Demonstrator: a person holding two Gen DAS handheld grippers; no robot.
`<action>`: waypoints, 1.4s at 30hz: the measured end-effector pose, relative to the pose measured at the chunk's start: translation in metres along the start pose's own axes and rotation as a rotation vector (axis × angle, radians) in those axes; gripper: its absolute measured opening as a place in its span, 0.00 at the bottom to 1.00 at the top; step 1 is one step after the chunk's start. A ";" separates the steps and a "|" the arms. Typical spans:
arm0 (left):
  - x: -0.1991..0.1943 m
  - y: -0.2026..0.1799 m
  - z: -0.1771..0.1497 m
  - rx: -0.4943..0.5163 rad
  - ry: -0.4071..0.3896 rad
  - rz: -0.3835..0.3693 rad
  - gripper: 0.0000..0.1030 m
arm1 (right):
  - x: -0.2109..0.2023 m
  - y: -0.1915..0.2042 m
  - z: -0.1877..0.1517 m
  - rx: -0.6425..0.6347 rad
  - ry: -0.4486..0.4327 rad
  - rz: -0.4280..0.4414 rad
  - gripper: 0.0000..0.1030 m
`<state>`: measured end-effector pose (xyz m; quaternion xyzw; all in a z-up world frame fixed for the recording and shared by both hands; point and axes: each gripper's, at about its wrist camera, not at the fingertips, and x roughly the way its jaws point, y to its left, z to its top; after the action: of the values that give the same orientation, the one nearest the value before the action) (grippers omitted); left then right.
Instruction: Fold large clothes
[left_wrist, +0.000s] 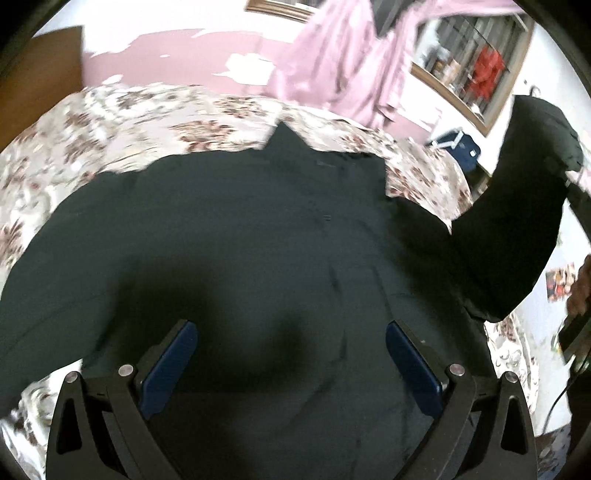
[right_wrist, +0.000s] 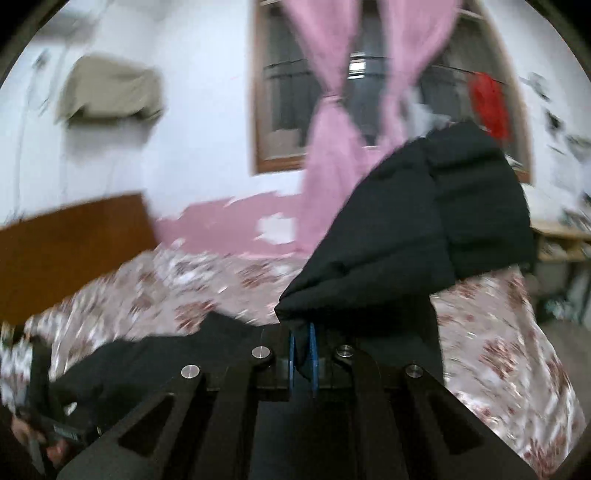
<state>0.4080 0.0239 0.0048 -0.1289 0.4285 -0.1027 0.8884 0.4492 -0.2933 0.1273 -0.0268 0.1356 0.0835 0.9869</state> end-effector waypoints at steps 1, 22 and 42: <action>-0.003 0.008 -0.001 -0.014 -0.003 0.000 0.99 | 0.006 0.023 -0.001 -0.047 0.019 0.023 0.06; 0.043 0.076 -0.029 -0.283 0.059 -0.287 0.99 | 0.008 0.099 -0.186 -0.141 0.580 0.271 0.64; 0.028 0.024 0.009 -0.033 -0.157 0.327 0.05 | -0.004 -0.009 -0.169 0.061 0.395 0.036 0.64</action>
<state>0.4341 0.0396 -0.0182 -0.0797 0.3747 0.0605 0.9217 0.4026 -0.3158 -0.0343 -0.0104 0.3295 0.0900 0.9398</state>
